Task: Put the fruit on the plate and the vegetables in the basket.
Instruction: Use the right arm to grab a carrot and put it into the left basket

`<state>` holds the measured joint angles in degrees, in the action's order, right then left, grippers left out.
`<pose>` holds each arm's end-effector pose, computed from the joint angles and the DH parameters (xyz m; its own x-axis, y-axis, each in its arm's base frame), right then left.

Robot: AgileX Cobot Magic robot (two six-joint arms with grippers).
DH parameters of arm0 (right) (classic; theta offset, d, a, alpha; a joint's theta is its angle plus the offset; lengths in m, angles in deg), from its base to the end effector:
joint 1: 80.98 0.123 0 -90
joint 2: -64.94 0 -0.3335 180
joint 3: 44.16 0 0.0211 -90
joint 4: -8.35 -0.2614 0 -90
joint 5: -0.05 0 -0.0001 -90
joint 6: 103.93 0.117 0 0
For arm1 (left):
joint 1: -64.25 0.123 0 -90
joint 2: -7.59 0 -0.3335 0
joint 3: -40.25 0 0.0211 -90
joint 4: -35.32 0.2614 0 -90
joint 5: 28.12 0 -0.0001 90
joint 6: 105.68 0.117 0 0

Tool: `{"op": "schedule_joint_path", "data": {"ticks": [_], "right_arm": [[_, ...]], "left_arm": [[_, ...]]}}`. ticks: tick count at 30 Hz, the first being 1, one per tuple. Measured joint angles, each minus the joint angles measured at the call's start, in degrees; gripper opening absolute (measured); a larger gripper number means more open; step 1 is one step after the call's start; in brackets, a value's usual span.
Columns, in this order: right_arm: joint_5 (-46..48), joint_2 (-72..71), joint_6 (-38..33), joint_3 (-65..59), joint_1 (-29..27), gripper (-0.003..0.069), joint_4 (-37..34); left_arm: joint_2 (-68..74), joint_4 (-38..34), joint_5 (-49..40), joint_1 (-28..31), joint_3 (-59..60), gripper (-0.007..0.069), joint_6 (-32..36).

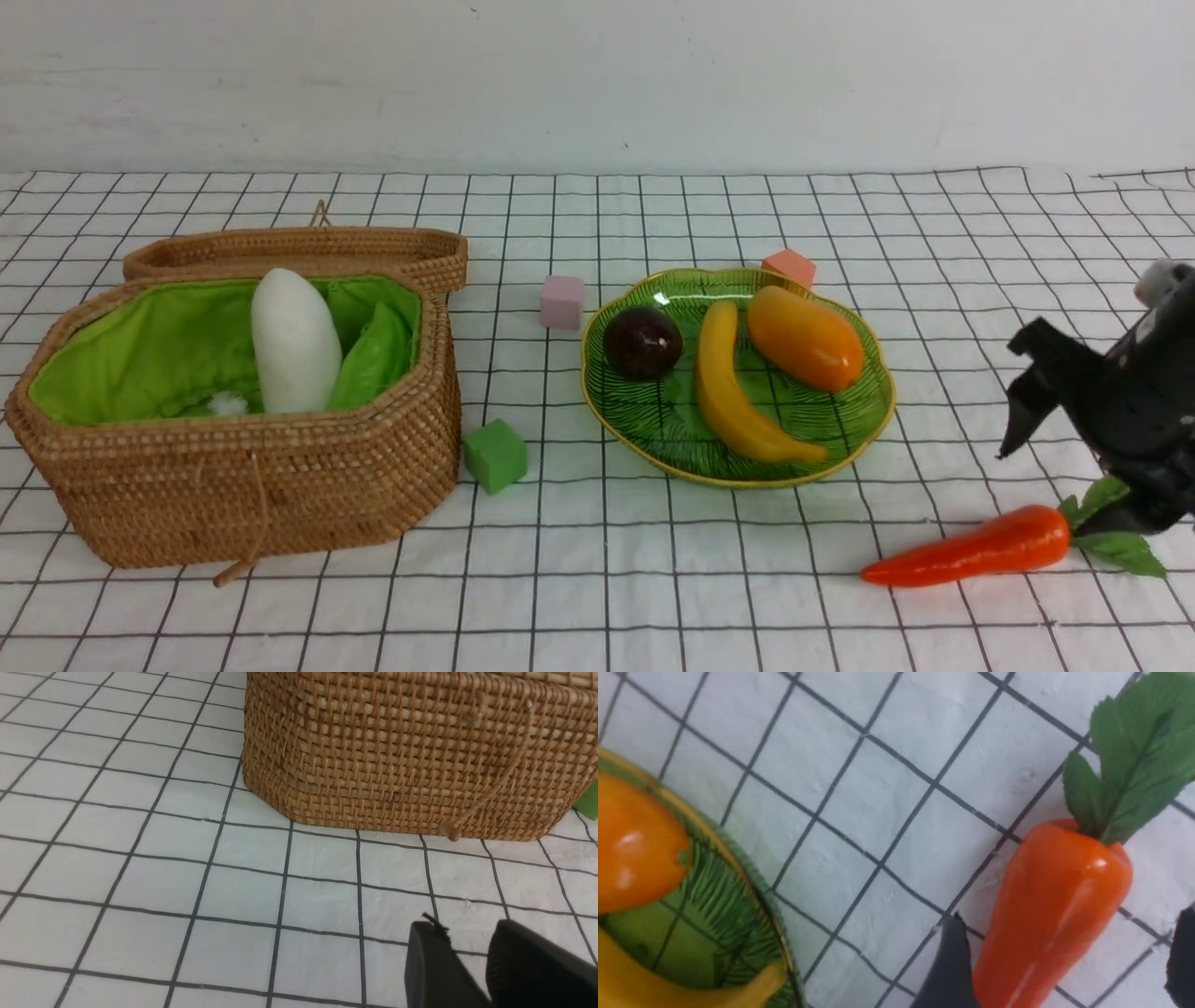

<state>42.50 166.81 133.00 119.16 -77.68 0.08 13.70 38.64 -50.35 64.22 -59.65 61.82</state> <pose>0.3455 0.0313 0.2330 -0.5066 0.8595 -0.0681 0.7995 0.4979 0.3361 0.0388 0.0025 0.1598 -0.3082 -0.1636 -0.9372 -0.0717 0.9863 -0.1486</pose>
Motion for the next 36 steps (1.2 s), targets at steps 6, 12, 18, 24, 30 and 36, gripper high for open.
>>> {"op": "schedule_joint_path", "data": {"ticks": [6,12,18,24,30,36], "right_arm": [[-5.43,6.12,0.33,-4.40,0.10,0.0571,-2.92],[-4.45,7.02,-7.22,-4.21,0.18,0.0422,-2.49],[-7.04,0.80,-18.35,-4.80,0.24,0.0355,-4.26],[-17.14,-12.55,-39.17,-0.25,6.21,0.0355,-14.96],[-26.41,-11.88,-70.39,12.75,22.13,0.0355,-33.37],[-34.01,4.05,-95.33,28.70,34.56,0.0355,-51.78]], "left_arm": [[0.00,0.00,0.00,0.00,0.00,0.0186,0.00],[0.00,0.00,-0.01,0.00,0.00,0.0193,0.00],[0.00,0.00,-0.02,0.00,0.00,0.0198,0.00],[0.00,0.00,-0.02,0.00,0.00,0.0204,0.00],[0.00,0.00,-0.02,0.00,0.00,0.0207,0.00],[0.00,0.00,-0.02,0.00,0.00,0.0207,0.00]]}}
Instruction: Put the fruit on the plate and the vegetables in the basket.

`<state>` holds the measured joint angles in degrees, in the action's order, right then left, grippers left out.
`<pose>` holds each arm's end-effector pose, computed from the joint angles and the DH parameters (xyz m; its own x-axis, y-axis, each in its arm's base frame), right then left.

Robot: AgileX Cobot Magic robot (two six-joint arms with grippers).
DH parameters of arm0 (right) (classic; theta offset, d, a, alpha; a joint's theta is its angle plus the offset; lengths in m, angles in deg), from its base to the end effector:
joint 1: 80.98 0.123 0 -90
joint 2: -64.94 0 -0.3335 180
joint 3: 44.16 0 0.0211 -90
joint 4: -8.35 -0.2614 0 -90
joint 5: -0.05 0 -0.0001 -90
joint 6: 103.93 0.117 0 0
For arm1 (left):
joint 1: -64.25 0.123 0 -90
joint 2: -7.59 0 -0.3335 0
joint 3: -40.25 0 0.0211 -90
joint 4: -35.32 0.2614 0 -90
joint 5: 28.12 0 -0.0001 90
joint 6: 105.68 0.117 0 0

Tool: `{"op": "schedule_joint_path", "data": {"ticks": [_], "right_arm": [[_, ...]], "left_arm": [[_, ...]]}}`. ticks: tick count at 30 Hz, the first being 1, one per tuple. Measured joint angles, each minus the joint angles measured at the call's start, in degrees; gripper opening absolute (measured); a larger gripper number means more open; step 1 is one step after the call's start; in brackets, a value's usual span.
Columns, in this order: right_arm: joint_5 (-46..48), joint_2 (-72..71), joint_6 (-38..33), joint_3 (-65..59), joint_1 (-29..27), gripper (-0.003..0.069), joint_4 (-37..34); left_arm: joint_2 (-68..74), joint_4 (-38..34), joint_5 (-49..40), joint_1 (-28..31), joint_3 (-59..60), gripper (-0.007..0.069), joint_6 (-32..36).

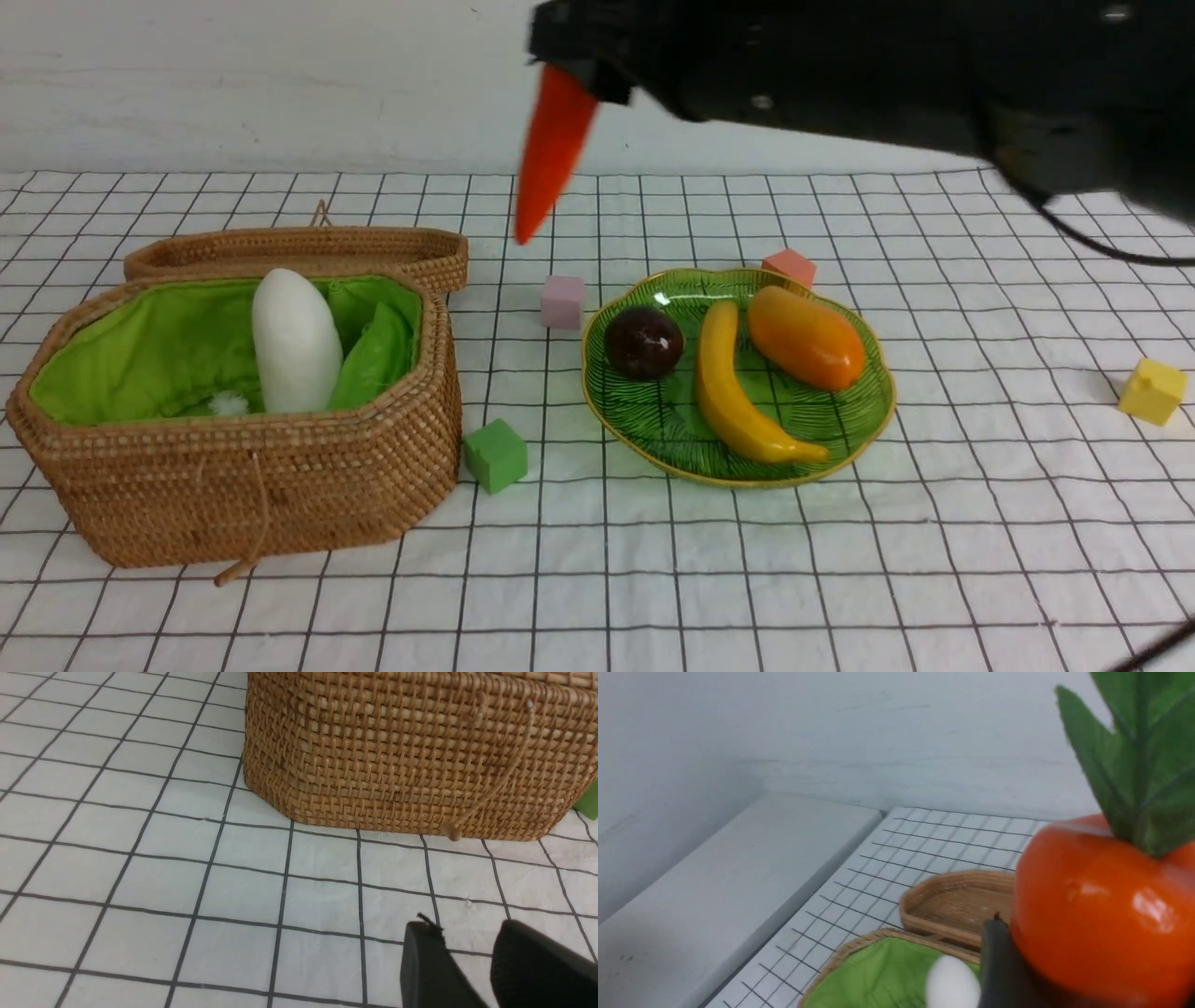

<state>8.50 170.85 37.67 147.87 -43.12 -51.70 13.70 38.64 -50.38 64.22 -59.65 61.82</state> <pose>0.3607 0.2994 0.4306 -0.3620 0.1765 -0.9153 -0.6189 0.6888 0.3776 0.0388 0.0026 0.1597 -0.3087 -0.1636 -0.9370 -0.0718 0.9863 -0.1485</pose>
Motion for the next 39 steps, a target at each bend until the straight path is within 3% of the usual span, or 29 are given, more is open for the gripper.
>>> {"op": "schedule_joint_path", "data": {"ticks": [1,7,12,17,23,27,30,34,35,36,39], "right_arm": [[-0.13,0.71,0.00,0.59,0.30,0.0355,-0.57],[4.16,25.22,-17.69,25.91,6.64,0.0355,-12.58],[9.77,37.96,-22.87,41.77,8.77,0.0355,-13.48],[13.51,44.86,-23.74,50.84,9.34,0.0377,-9.03],[16.64,43.47,-20.82,51.75,9.15,0.0635,-1.12],[27.15,39.82,-14.51,51.75,8.40,0.0667,9.99],[40.36,33.81,-3.73,51.75,7.41,0.0603,23.09],[54.27,25.22,11.09,51.75,5.80,0.0434,42.35],[58.61,22.78,15.90,51.75,5.19,0.0355,48.08],[59.76,21.80,16.66,51.75,4.90,0.0341,48.97],[63.15,12.67,27.64,49.06,2.25,0.0085,58.82]], "left_arm": [[0.00,0.00,0.00,0.00,0.00,0.0207,0.00],[0.00,0.00,0.00,0.00,0.00,0.0216,0.00],[0.00,0.00,0.00,0.00,0.00,0.0219,0.00],[0.00,0.00,0.00,0.00,0.00,0.0225,0.00],[0.00,0.00,0.00,0.00,0.00,0.0233,0.00],[0.00,0.00,0.00,0.00,0.00,0.0235,0.00],[0.00,0.00,0.00,0.00,0.00,0.0237,0.00],[0.00,0.00,0.00,0.00,0.00,0.0238,0.00],[0.00,0.00,0.00,0.00,0.00,0.0238,0.00],[0.00,0.00,0.00,0.00,0.00,0.0238,0.00],[0.00,0.00,0.00,0.00,0.00,0.0238,0.00]]}}
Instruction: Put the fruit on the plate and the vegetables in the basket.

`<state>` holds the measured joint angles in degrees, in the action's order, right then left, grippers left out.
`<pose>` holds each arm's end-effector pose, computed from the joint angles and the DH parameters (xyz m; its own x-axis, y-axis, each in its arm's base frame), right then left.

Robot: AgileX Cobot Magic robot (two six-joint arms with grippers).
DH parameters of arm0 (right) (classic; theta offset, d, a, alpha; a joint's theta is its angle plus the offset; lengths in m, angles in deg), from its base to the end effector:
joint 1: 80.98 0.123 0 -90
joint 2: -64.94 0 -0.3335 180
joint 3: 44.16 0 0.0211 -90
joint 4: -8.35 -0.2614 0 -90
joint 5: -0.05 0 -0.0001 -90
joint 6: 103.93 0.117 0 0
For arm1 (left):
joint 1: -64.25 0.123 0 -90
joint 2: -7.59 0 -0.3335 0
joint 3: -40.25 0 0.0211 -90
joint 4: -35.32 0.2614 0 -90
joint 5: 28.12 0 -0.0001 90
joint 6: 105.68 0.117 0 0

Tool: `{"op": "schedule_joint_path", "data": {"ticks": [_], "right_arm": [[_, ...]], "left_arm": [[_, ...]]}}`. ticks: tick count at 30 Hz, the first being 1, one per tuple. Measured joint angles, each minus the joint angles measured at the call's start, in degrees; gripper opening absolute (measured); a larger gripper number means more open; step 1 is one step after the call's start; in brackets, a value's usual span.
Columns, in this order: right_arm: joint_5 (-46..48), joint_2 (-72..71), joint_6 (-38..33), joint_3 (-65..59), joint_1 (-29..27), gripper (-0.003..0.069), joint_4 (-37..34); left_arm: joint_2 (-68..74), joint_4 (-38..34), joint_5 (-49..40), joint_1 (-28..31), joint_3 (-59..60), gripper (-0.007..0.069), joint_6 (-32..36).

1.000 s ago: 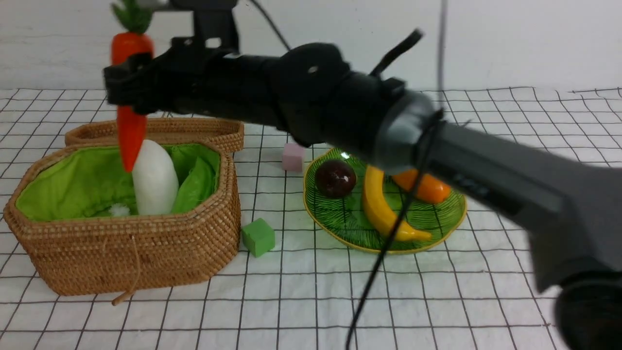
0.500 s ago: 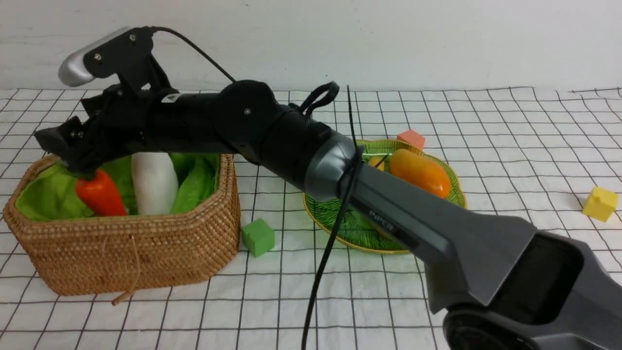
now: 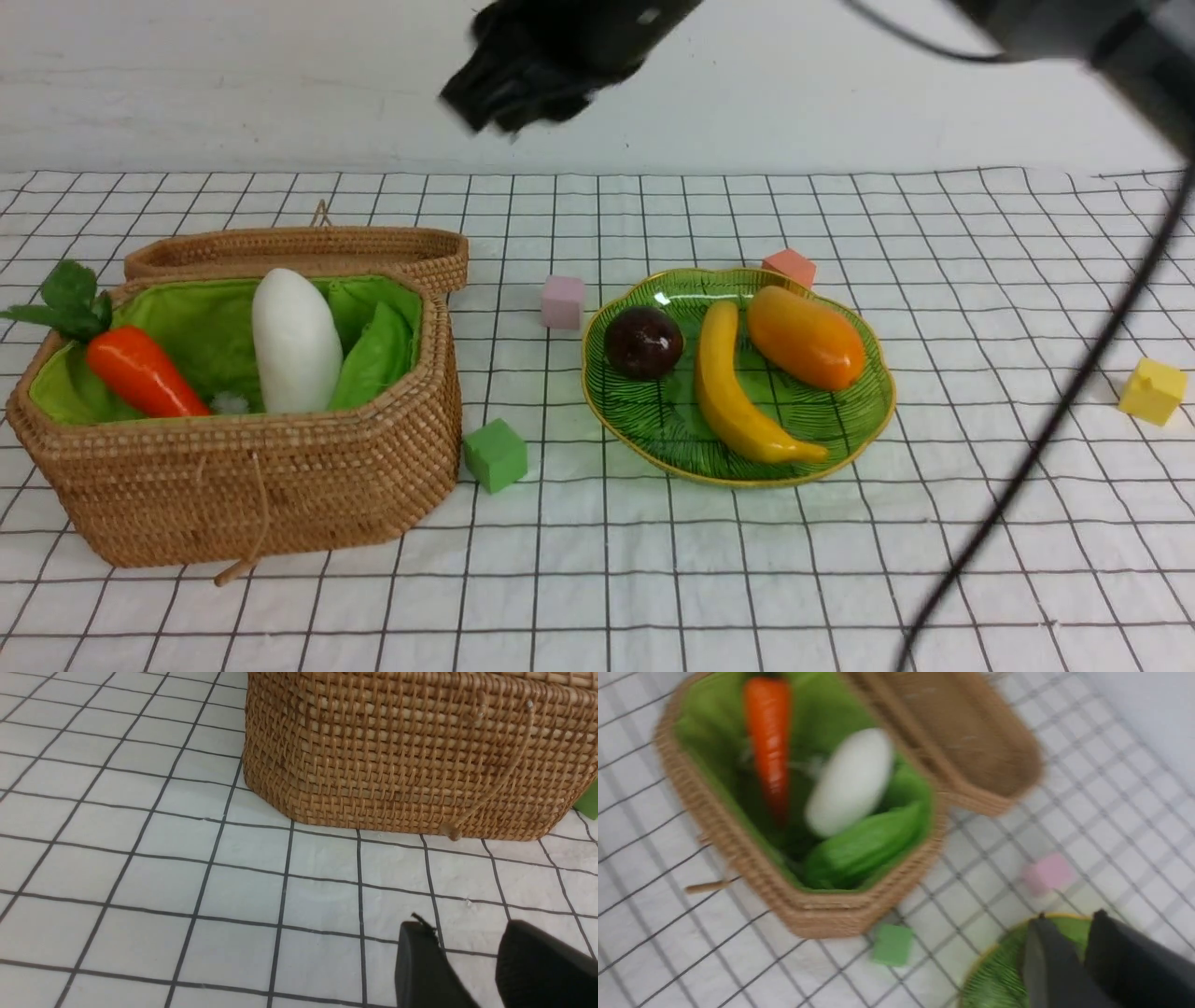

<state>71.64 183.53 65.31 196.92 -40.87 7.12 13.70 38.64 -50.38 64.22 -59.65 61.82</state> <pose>0.3499 0.2978 0.5002 -0.3563 -0.5355 -0.7657 -0.7323 0.6690 -0.1271 0.0388 0.0026 0.1597 -0.3087 -0.1636 -0.9370 -0.0718 0.9863 -0.1485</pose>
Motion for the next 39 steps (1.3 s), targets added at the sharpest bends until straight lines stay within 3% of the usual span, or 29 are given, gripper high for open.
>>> {"op": "schedule_joint_path", "data": {"ticks": [2,3,14,28,31,34,39], "right_arm": [[0.19,-6.24,4.23,-4.63,-1.31,0.0001,1.82],[0.31,-9.30,5.56,-7.52,-1.83,-0.0008,2.05],[0.86,-28.32,11.85,-38.21,-3.17,-0.0008,0.14],[0.76,-30.18,12.09,-42.57,-3.17,-0.0003,-0.49],[0.44,-34.02,8.89,-44.43,-3.44,-0.0001,1.23],[-6.77,-44.80,5.71,-52.16,-8.25,0.0001,2.96],[-21.56,-65.32,11.81,-73.14,-21.65,0.0004,3.72]], "left_arm": [[0.00,0.00,0.00,0.00,0.00,0.0238,0.00],[0.00,0.00,0.00,0.00,0.00,0.0238,0.00],[0.00,0.00,0.00,0.00,0.00,0.0239,0.00],[0.00,0.00,0.00,0.00,0.00,0.0238,0.00],[0.00,0.00,0.00,0.00,0.00,0.0238,0.00],[0.00,0.00,0.00,0.00,0.00,0.0238,0.00],[0.00,0.00,0.00,0.00,0.00,0.0238,0.00]]}}
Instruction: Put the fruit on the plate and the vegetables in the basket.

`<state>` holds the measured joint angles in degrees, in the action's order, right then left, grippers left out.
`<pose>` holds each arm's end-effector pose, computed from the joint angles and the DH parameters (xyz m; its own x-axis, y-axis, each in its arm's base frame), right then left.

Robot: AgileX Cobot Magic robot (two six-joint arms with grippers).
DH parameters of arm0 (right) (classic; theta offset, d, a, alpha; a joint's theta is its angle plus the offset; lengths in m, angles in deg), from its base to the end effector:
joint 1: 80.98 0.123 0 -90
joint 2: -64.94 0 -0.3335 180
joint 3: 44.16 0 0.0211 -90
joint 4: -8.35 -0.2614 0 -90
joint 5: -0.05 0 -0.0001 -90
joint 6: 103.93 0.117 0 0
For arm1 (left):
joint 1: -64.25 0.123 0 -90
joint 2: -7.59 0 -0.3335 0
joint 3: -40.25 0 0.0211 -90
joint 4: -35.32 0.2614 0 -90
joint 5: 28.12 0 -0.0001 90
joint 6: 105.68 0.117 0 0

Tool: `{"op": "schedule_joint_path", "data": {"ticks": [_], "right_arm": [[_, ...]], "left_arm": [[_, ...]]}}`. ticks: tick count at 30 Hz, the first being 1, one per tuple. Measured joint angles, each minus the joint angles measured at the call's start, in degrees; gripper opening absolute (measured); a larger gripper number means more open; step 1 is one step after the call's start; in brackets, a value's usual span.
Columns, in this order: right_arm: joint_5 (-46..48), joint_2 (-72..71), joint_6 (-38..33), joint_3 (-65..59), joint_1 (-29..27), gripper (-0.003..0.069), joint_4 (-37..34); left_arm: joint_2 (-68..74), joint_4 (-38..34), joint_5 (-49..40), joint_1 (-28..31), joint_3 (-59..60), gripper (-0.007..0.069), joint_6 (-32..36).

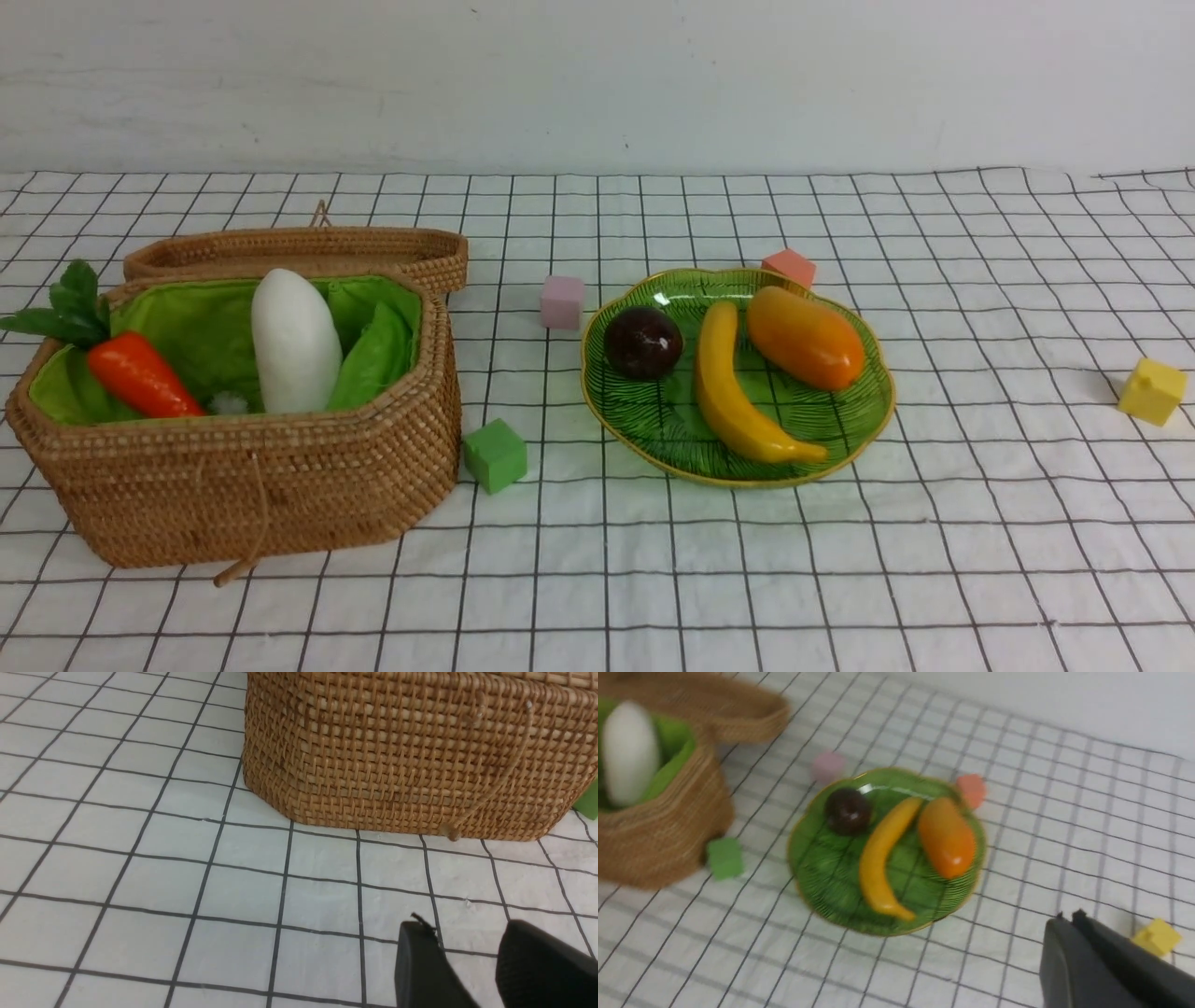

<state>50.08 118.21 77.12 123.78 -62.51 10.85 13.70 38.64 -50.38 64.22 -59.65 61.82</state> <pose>0.1292 0.0390 0.4684 -0.4030 -0.1449 -0.9037 -0.2919 0.9562 -0.0231 0.0388 0.0026 0.1597 -0.3087 -0.1636 -0.9370 -0.0718 0.9863 -0.1485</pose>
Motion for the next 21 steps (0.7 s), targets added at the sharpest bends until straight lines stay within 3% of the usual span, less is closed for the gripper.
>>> {"op": "schedule_joint_path", "data": {"ticks": [4,12,16,21], "right_arm": [[-14.71,-19.14,4.54,-23.02,-9.96,0.0006,2.00],[-31.73,-46.74,5.90,-58.46,-20.62,0.0013,1.52],[-32.38,-47.17,6.48,-66.35,-22.18,0.0016,0.26],[-29.42,-47.19,5.27,-67.42,-22.00,0.0019,-0.77]], "left_arm": [[0.00,0.00,0.00,0.00,0.00,0.0238,0.00],[0.00,0.00,0.11,0.00,0.00,0.0239,0.00],[0.00,0.00,-0.14,0.00,0.00,0.0239,0.00],[0.00,0.00,-0.20,0.00,0.00,0.0239,0.00]]}}
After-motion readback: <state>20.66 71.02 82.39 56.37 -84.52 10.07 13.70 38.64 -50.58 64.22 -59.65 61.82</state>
